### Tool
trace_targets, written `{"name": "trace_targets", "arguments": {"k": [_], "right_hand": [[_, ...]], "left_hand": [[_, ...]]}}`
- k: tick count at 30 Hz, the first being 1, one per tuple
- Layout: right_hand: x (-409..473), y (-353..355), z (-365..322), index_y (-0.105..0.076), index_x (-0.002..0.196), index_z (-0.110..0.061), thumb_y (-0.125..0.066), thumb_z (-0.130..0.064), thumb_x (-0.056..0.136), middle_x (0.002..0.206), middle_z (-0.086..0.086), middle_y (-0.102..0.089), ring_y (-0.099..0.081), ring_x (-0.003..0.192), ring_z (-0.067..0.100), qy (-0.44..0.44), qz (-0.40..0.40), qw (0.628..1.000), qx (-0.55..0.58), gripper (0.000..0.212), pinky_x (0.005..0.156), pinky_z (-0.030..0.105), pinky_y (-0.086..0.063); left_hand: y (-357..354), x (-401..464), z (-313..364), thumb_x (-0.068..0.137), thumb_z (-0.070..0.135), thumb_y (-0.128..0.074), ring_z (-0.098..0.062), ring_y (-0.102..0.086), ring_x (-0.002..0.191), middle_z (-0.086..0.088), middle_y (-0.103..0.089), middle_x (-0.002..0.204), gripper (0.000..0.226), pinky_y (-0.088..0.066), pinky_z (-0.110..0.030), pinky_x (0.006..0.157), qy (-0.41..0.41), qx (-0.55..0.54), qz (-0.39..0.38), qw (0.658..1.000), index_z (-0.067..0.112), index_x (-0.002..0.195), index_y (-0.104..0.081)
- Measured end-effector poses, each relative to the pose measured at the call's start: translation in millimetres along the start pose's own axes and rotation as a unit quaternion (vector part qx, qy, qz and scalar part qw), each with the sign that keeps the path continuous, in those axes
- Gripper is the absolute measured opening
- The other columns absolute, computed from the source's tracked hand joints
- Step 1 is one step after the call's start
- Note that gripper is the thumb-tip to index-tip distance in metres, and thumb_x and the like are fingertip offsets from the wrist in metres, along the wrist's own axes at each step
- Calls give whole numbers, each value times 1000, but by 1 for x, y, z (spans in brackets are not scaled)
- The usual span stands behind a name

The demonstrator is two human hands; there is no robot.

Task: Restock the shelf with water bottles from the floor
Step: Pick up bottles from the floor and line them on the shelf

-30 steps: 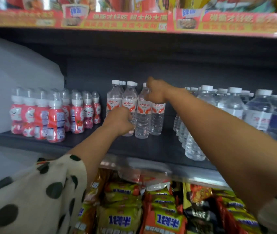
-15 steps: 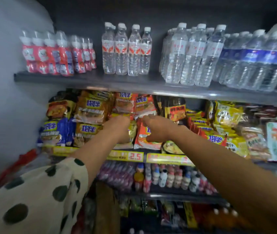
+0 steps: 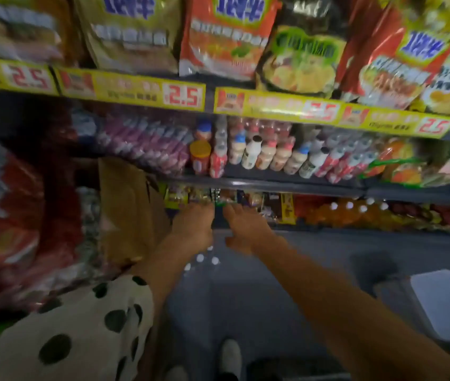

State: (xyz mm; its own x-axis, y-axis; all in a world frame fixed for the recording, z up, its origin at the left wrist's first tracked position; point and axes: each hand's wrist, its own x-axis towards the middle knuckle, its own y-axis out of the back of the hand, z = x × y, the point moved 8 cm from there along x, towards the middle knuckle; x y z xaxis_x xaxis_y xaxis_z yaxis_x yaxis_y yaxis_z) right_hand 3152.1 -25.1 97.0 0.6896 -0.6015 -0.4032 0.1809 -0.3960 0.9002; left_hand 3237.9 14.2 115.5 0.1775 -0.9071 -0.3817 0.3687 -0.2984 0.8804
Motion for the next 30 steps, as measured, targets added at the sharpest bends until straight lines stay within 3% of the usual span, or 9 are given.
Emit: {"name": "trace_targets", "arguments": {"k": [6,9,16,20,24,30], "right_hand": [[69,-227,49,-29,139,-11,-62,-31,84,136,10,-41,-45,123,31,-38,-114,992,39,67,99,38,-37],[112,-323,65,-25,142,-11,-60,-32,86,137,12,-41,-44,124,32,-44,-132,990,38,69,99,39,-37],[193,-460,78,-26,139,-14,-60,-28,87,129,14,-47,-51,117,32,-60,-112,992,-1,64,94,39,-42],[217,-482,79,-31,137,-14,-52,-13,90,123,17,-52,-56,110,35,-44,-89,995,-27,51,91,40,-44],[211,-470,83,-27,143,-12,-48,-14,93,124,19,-52,-56,111,36,-11,-104,994,-33,54,92,40,-43],[146,-337,75,-34,134,-10,-54,-27,91,111,16,-58,-58,99,35,34,-113,992,48,51,75,36,-42]], "left_hand": [[-210,68,-43,81,21,-67,-29,-54,114,-10,-56,124,50,-48,-38,93,61,-39,-83,994,9,127,-50],[-299,103,-70,78,16,-69,-28,-54,113,-11,-58,120,45,-48,-39,93,57,-39,-105,992,8,118,-51],[-418,156,-121,79,16,-70,-30,-53,115,-11,-55,121,44,-49,-39,89,90,15,-107,990,11,118,-48],[-443,164,-133,82,16,-68,-28,-50,118,-9,-53,124,44,-47,-36,88,97,31,-95,990,13,122,-47],[-435,157,-134,83,16,-68,-26,-49,120,-7,-53,126,47,-45,-35,92,97,8,-79,992,15,126,-47],[-353,115,-105,82,15,-67,-26,-49,121,-8,-52,127,51,-46,-37,97,75,-53,-97,991,15,128,-46]]}}
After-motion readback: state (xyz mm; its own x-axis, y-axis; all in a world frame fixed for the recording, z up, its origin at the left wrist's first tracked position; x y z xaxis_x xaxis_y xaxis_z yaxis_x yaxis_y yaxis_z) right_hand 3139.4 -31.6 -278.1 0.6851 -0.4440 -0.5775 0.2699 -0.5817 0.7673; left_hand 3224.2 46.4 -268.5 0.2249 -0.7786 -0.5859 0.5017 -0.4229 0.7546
